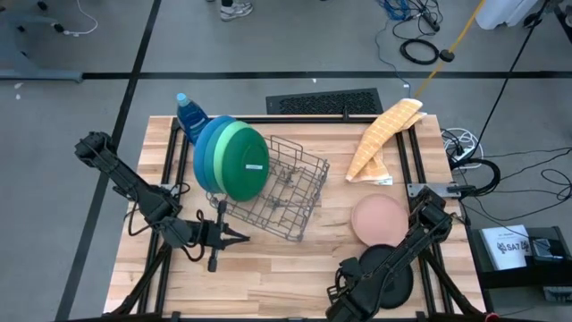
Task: Sort dishes
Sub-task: Put the black plate into the dishwasher rack
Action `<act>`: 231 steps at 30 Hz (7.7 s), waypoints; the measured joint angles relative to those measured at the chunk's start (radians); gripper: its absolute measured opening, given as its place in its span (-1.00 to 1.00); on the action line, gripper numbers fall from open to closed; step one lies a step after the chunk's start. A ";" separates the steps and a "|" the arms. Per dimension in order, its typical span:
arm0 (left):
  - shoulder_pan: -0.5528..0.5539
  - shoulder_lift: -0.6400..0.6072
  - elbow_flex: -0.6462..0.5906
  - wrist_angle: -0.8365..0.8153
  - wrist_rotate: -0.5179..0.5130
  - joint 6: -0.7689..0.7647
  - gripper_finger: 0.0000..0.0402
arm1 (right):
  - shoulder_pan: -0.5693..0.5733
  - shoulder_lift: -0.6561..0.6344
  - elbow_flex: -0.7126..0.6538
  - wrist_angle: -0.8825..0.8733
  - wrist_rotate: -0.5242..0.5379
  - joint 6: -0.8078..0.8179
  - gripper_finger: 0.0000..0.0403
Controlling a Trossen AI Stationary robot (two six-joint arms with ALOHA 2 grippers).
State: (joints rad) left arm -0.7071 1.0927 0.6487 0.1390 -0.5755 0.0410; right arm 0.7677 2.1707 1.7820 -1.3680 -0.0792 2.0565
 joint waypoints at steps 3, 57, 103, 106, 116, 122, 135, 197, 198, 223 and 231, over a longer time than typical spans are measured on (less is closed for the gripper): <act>0.000 0.000 0.000 0.000 0.000 0.000 -0.98 | -0.001 0.000 0.106 -0.115 0.051 -0.030 -0.98; 0.230 0.219 0.629 -0.639 0.601 0.149 0.16 | -0.277 -0.155 0.564 0.085 -0.085 -1.938 -0.99; 0.401 0.141 0.627 -0.794 0.454 -0.167 -0.94 | -0.165 -0.351 0.563 -0.162 0.910 -1.789 0.14; 0.464 0.138 0.628 -0.717 0.394 -0.311 -0.94 | -0.129 -0.380 0.564 -0.164 0.963 -1.757 0.10; 0.650 0.148 0.525 -0.574 0.404 -0.583 -0.94 | -0.016 -0.348 0.564 -0.163 1.070 -1.706 0.05; 0.706 0.148 0.439 -0.515 0.409 -0.662 -0.94 | 0.063 -0.264 0.564 -0.155 1.157 -1.651 0.05; 0.753 0.155 0.355 -0.451 0.442 -0.736 -0.94 | 0.162 -0.168 0.563 -0.157 1.395 -1.619 0.05; 0.732 0.153 0.393 -0.574 0.409 -0.765 -0.05 | 0.183 -0.168 0.563 -0.156 1.387 -1.619 0.05; 0.732 0.152 0.393 -0.570 0.408 -0.758 -0.05 | 0.183 -0.168 0.563 -0.156 1.387 -1.619 0.05; 0.596 0.386 0.613 -0.486 0.521 -0.331 -0.96 | 0.153 -0.168 0.563 -0.164 1.388 -1.623 0.05; 0.635 0.426 0.638 -0.536 0.468 -0.371 -0.99 | 0.154 -0.168 0.563 -0.162 1.388 -1.623 0.05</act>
State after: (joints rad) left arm -0.0725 1.5188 1.2869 -0.3967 -0.1073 -0.3305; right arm 0.9215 2.0029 2.3447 -1.5303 1.3087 0.4339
